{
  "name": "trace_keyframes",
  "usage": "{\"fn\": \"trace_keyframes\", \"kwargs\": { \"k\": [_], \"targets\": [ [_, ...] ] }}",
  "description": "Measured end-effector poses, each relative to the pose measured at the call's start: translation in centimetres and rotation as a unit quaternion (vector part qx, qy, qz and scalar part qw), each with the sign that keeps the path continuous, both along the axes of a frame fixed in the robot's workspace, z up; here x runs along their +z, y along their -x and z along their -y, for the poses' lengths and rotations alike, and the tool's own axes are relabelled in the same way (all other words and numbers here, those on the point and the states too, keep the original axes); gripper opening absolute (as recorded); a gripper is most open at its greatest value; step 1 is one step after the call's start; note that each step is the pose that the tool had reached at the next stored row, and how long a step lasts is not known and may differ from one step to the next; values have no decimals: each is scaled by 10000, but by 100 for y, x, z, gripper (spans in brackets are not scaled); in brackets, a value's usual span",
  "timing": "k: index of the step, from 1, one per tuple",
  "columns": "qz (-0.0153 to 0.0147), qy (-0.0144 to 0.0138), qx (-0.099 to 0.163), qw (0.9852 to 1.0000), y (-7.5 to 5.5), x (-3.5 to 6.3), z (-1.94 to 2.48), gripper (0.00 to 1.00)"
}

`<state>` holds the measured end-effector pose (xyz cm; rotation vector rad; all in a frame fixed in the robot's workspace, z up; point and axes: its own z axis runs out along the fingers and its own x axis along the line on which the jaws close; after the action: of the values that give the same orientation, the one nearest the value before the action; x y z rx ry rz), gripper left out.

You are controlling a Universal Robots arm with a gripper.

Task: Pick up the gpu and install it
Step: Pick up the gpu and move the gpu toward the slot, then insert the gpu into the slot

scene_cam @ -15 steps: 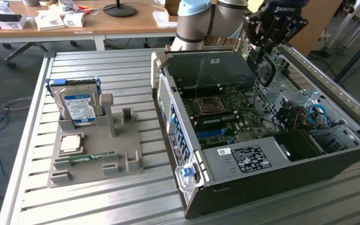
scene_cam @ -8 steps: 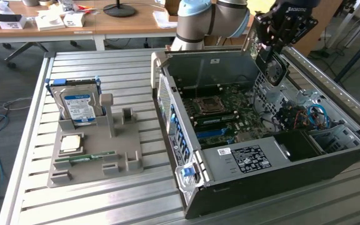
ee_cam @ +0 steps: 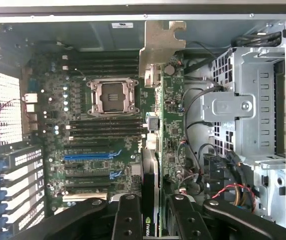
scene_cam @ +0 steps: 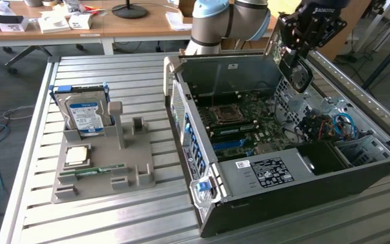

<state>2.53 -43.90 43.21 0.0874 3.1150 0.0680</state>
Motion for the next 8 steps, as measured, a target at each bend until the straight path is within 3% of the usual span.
{"fn": "trace_keyframes", "kwargs": {
  "k": [8],
  "targets": [
    [0,-1,8,10000,-6,0,0,26]
  ]
}}
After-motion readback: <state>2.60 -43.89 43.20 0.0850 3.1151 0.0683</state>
